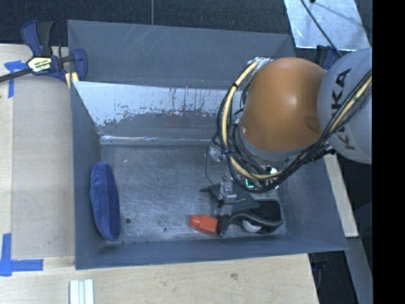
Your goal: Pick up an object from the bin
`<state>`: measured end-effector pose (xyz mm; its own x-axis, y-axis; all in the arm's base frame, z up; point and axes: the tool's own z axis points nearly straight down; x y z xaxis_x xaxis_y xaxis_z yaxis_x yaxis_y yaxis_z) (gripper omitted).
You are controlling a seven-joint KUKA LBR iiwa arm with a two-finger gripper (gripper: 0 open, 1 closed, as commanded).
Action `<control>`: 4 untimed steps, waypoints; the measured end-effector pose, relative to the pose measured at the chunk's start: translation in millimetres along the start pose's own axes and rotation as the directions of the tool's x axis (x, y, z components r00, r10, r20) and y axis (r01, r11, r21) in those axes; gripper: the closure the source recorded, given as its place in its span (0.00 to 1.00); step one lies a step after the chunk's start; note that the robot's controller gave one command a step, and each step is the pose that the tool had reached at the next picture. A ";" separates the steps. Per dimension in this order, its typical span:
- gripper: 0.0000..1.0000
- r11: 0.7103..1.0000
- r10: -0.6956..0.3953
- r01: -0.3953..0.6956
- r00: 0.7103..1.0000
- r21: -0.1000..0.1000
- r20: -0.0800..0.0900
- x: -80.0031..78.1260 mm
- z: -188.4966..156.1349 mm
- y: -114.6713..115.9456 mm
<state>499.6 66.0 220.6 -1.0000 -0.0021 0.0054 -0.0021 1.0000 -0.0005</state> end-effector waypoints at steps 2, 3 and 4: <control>0.00 0.995 -0.097 0.097 0.995 -0.001 0.006 10.6 149.5 -21.1; 0.00 0.995 -0.096 0.096 0.995 -0.002 0.008 10.0 148.9 -20.9; 0.00 0.997 -0.075 0.075 0.997 -0.001 0.004 11.5 149.4 -21.3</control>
Offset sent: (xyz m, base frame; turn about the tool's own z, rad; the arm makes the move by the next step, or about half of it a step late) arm -0.0102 -0.0096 -0.1506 -0.0062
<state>487.3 44.6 71.2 -0.9970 -0.0772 0.0010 -0.0772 0.9970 0.0009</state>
